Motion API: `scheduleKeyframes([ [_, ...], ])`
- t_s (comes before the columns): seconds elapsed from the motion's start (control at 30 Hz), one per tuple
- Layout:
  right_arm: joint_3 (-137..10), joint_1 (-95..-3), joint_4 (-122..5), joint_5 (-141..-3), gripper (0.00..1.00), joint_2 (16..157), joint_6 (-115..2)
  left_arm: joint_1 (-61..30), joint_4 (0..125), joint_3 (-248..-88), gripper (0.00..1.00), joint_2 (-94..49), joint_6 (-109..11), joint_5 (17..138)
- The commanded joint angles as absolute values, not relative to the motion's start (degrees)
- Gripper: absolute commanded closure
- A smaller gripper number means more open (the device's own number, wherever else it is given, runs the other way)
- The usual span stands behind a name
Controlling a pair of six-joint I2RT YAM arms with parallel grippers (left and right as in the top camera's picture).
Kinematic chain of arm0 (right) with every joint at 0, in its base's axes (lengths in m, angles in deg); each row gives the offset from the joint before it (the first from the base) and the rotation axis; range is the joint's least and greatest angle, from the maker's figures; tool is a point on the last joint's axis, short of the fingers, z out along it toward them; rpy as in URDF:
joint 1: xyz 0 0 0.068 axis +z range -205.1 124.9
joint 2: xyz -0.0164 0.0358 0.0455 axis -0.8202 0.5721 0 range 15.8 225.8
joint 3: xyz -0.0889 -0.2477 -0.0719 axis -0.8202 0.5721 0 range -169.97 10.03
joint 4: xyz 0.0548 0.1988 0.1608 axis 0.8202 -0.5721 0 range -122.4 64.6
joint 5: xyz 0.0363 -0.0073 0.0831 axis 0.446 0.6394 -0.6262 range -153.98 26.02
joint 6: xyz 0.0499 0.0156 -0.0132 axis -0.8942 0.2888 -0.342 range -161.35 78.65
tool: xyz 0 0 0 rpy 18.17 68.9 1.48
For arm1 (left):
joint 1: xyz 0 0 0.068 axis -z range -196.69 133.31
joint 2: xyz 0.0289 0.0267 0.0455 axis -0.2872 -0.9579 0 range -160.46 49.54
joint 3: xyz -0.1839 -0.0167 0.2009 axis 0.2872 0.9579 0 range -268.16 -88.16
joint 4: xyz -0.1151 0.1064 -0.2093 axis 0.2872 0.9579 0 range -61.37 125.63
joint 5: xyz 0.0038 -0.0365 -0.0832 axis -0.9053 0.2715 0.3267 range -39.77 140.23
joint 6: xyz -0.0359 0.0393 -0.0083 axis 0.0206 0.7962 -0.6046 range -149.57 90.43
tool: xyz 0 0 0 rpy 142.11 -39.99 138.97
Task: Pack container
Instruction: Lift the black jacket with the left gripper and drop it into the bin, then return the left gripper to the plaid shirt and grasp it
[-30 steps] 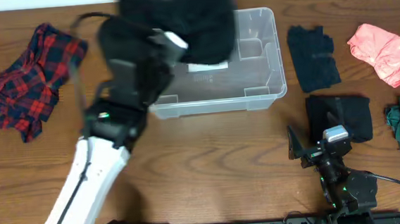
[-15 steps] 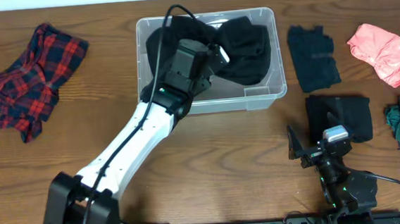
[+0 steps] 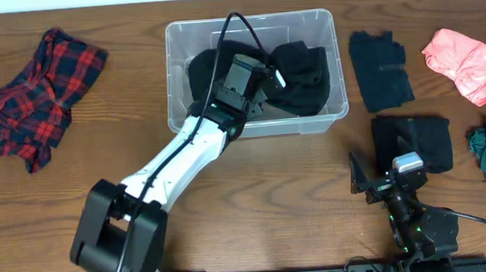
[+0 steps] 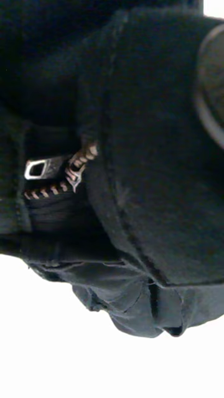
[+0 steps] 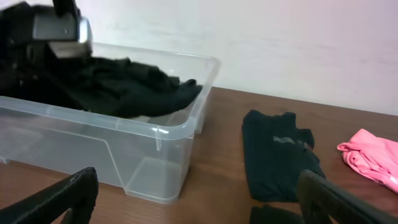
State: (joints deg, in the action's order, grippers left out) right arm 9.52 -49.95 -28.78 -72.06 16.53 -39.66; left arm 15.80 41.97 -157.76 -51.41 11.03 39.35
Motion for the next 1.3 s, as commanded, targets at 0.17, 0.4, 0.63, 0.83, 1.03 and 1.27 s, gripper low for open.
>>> scheduleKeyframes([
  [0.17,9.71,-50.74,-28.88,-71.90,0.01,16.18,-40.44,15.69,38.69,-158.64,0.41,-50.75,10.90,36.38],
  [0.4,9.71,-50.74,-28.88,-71.90,0.01,16.18,-40.44,15.69,33.67,-158.70,0.21,-50.14,10.90,30.94],
  [0.63,9.71,-50.74,-28.88,-71.90,0.01,16.18,-40.44,15.69,30.00,-159.14,0.18,-44.96,10.37,26.55],
  [0.83,9.71,-50.74,-28.88,-71.90,0.01,16.18,-40.44,15.58,30.80,-159.29,0.14,-35.84,5.08,26.35],
  [1.03,9.71,-50.74,-28.88,-71.90,0.01,16.18,-40.44,8.54,36.44,-159.29,0.14,-28.83,-6.20,22.28],
  [1.27,9.71,-50.74,-28.88,-71.90,0.01,16.18,-40.44,-8.14,48.77,-159.27,0.14,-29.83,-12.49,24.05],
])
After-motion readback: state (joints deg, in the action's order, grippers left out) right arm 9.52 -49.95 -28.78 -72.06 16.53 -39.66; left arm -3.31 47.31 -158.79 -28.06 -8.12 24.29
